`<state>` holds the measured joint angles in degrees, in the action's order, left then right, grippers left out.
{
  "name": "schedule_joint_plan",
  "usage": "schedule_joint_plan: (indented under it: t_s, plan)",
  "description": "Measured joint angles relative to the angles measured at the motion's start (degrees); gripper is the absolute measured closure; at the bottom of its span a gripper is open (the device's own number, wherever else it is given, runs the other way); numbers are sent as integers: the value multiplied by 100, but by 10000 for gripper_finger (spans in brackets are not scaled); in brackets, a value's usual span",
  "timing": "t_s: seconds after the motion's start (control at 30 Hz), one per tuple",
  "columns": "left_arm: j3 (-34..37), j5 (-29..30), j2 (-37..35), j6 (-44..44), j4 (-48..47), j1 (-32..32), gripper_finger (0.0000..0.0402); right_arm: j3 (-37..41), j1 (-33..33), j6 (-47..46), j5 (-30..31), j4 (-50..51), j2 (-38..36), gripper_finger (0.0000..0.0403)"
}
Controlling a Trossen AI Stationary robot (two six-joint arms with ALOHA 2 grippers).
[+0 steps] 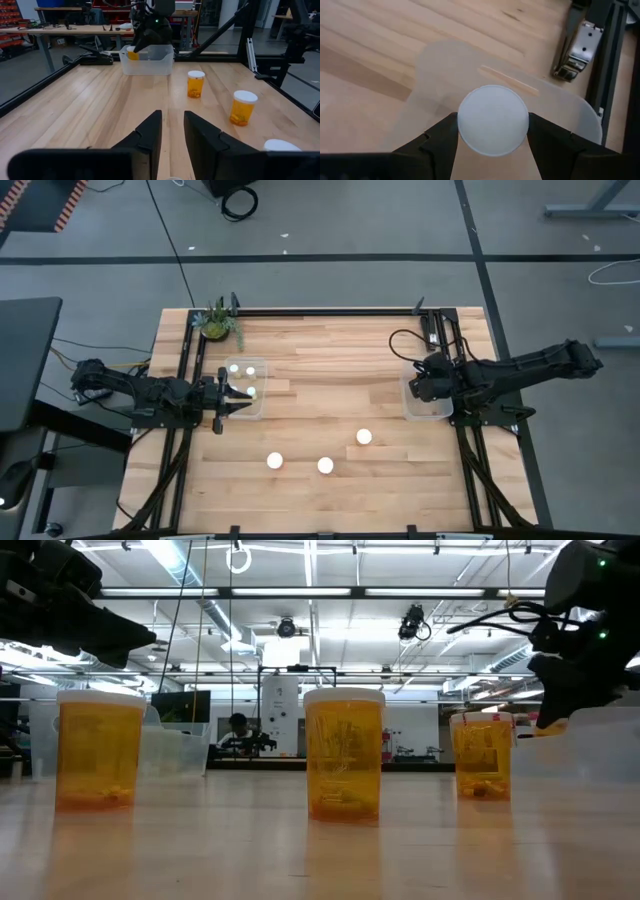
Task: Pick and place medicine bottles into bin by pill shape (circle, oval)
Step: Put the big orange pill bottle into the right transparent bin
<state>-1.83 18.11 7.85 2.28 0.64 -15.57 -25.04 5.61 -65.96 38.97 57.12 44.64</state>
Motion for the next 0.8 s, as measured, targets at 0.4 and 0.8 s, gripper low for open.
schedule_joint_plan:
  t_s: [0.4,0.8]
  plan:
    - [-2,0,-2,-2,-2,1,312,107,-2,54,-73,-90,0,177]
    - [-2,0,-2,2,-2,2,316,107,-169,302,-152,-217,0,143]
